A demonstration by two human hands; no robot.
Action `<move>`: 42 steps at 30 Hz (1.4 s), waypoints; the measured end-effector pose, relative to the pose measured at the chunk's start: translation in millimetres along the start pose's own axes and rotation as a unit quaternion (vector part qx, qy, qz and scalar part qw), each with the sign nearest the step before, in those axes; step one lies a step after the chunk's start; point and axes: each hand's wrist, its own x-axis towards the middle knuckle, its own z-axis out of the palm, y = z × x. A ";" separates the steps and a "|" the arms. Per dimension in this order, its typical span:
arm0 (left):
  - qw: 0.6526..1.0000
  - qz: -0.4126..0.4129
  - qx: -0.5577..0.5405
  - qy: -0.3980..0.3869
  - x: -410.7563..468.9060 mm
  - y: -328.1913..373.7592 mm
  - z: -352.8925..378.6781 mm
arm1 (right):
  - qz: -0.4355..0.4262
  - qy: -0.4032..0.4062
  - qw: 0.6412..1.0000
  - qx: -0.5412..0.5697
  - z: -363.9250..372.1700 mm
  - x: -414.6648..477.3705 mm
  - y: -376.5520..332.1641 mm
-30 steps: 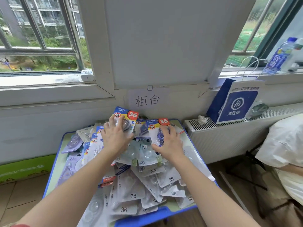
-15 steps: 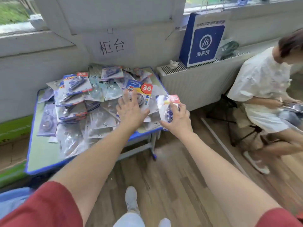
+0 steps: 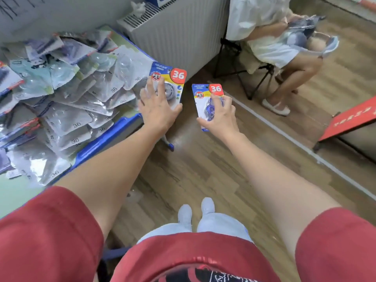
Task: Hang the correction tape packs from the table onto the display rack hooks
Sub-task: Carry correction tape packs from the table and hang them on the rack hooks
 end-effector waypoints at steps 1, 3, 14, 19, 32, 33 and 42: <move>1.000 0.022 0.004 -0.006 -2.4 7.8 5.6 | 0.016 0.009 1.000 0.006 -2.6 -7.6 8.5; 0.998 0.066 0.002 -0.024 -8.2 26.9 16.4 | 0.046 0.029 0.998 0.018 -9.7 -23.0 27.2; 0.961 0.261 0.015 -0.093 -104.0 170.0 73.8 | 0.229 0.163 0.959 0.044 -79.4 -138.6 164.7; 0.935 0.333 0.006 -0.118 -180.8 245.7 102.8 | 0.286 0.206 0.935 0.032 -116.0 -208.3 237.0; 0.902 0.372 -0.004 -0.218 -363.8 431.4 193.9 | 0.412 0.247 0.877 0.025 -199.4 -352.0 442.3; 0.901 0.375 -0.002 -0.219 -368.2 444.3 199.3 | 0.415 0.252 0.874 0.024 -206.0 -354.1 454.8; 0.890 0.404 -0.019 -0.211 -370.4 598.7 247.9 | 0.421 0.307 0.853 -0.006 -294.8 -323.5 577.4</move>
